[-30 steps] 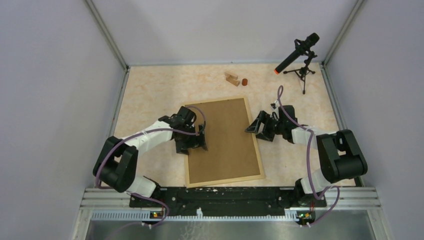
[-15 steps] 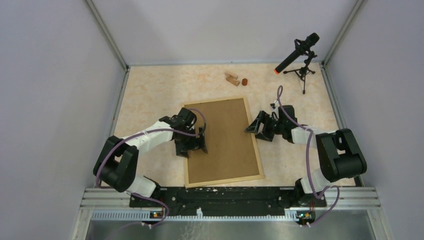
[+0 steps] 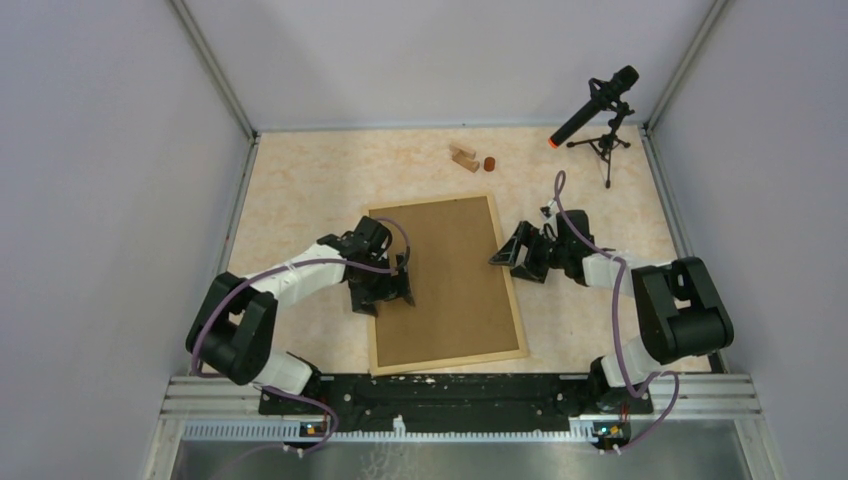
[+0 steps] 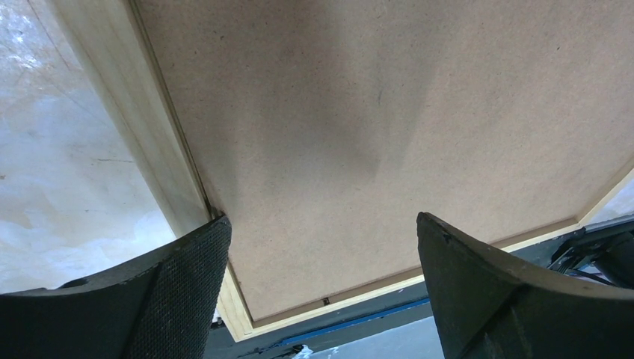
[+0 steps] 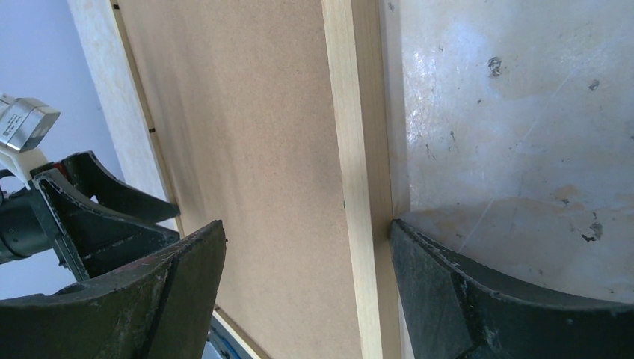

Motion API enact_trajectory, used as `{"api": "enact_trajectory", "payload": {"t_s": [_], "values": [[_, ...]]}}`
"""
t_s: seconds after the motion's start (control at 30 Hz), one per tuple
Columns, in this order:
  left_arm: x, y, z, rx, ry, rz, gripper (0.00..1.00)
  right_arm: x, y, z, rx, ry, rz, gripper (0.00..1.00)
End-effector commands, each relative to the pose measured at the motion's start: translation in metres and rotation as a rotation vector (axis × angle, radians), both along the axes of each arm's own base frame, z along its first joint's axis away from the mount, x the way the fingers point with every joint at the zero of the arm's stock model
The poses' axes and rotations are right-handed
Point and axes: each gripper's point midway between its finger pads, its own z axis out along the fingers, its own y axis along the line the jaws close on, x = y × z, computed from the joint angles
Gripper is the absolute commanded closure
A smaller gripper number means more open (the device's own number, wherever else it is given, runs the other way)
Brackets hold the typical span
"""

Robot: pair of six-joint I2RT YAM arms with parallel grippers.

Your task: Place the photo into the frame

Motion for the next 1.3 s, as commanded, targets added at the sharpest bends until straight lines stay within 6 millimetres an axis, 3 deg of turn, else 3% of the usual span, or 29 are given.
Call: {"api": "enact_trajectory", "payload": {"t_s": [0.0, 0.27, 0.43, 0.53, 0.67, 0.83, 0.97, 1.07, 1.2, 1.27], "values": [[-0.007, 0.011, -0.036, 0.069, 0.017, -0.026, 0.01, -0.046, -0.017, -0.048, -0.129, 0.222, -0.006, 0.19], [0.018, 0.006, 0.012, 0.051, -0.119, -0.060, 0.01, -0.046, -0.018, -0.048, -0.136, 0.221, -0.001, 0.19], [0.030, 0.024, 0.034, 0.104, -0.187, 0.005, 0.01, -0.044, -0.020, -0.048, -0.159, 0.208, 0.013, 0.19], [0.034, 0.041, 0.033, 0.125, -0.193, 0.089, 0.01, -0.042, -0.025, -0.049, -0.203, 0.192, 0.029, 0.19], [0.038, 0.047, 0.020, 0.075, -0.185, 0.139, 0.01, -0.038, -0.034, -0.048, -0.270, 0.161, 0.045, 0.18], [0.045, 0.033, -0.004, -0.013, -0.134, 0.116, 0.09, -0.031, -0.035, -0.046, -0.287, 0.141, 0.063, 0.18], [0.067, 0.014, -0.012, -0.080, -0.150, 0.075, 0.17, -0.019, -0.026, -0.040, -0.245, 0.117, 0.057, 0.20], [0.084, 0.004, -0.015, -0.097, -0.155, 0.028, 0.17, -0.010, -0.012, -0.033, -0.178, 0.121, 0.074, 0.20], [0.114, 0.009, -0.004, -0.046, -0.211, 0.003, 0.09, -0.001, 0.009, -0.018, -0.095, 0.103, 0.096, 0.21], [0.126, 0.023, 0.011, 0.012, -0.255, 0.029, 0.04, 0.003, 0.005, -0.014, -0.135, 0.098, 0.087, 0.20]]}}
